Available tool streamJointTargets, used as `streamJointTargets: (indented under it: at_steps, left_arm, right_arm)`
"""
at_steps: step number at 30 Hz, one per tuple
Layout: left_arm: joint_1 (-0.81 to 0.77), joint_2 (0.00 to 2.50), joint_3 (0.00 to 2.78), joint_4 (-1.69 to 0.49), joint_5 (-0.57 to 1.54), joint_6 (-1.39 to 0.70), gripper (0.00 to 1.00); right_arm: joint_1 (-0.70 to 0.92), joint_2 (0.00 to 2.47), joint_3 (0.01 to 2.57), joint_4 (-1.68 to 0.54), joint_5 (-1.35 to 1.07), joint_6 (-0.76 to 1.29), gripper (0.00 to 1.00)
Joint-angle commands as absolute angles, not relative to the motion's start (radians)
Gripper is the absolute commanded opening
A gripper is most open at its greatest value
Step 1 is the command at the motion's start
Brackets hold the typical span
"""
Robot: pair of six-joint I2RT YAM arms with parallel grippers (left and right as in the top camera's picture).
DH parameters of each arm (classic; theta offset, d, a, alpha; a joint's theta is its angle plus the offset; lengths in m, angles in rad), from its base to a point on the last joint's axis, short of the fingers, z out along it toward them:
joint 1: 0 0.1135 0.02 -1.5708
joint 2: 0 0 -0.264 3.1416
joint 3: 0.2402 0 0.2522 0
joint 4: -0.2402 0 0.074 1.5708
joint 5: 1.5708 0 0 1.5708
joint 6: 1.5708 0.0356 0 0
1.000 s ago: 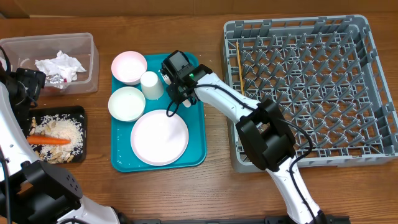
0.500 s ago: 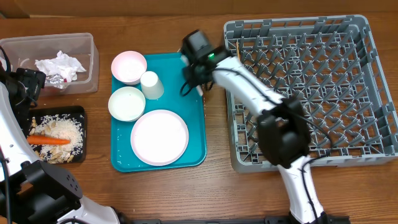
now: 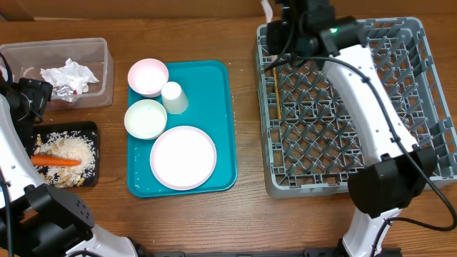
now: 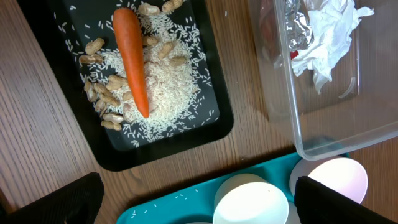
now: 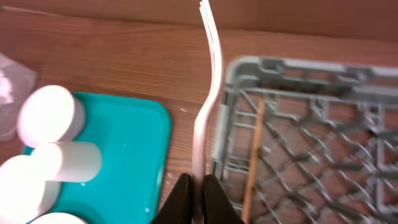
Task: Sort waste into correct bins and load items into the dishwasher rack
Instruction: 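Carry the fork into the dish rack and open the right gripper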
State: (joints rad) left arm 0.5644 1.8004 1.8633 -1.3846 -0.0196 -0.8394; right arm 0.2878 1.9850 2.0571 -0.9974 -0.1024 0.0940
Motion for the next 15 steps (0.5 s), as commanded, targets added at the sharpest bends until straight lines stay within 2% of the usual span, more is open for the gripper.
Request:
streamJointTargets:
  at_steps: [1, 12, 13, 15]
  left_arm:
    - [0.562, 1.800, 1.863, -1.387, -0.033, -0.853, 1.00]
    - [0.562, 1.800, 1.863, -1.387, -0.033, -0.853, 1.00]
    - [0.562, 1.800, 1.863, -1.387, -0.033, -0.853, 1.00]
    - [0.562, 1.800, 1.863, -1.387, -0.033, -0.853, 1.00]
  right_arm:
    - [0.250, 2.002, 2.052, -1.017, -0.084, 0.090, 0.04]
    - [0.247, 2.072, 1.911, -0.963, -0.135, 0.052, 0.04]
    - [0.247, 2.077, 1.909, -0.963, -0.155, 0.052, 0.06]
    - [0.247, 2.086, 1.908, -0.963, -0.187, 0.052, 0.21]
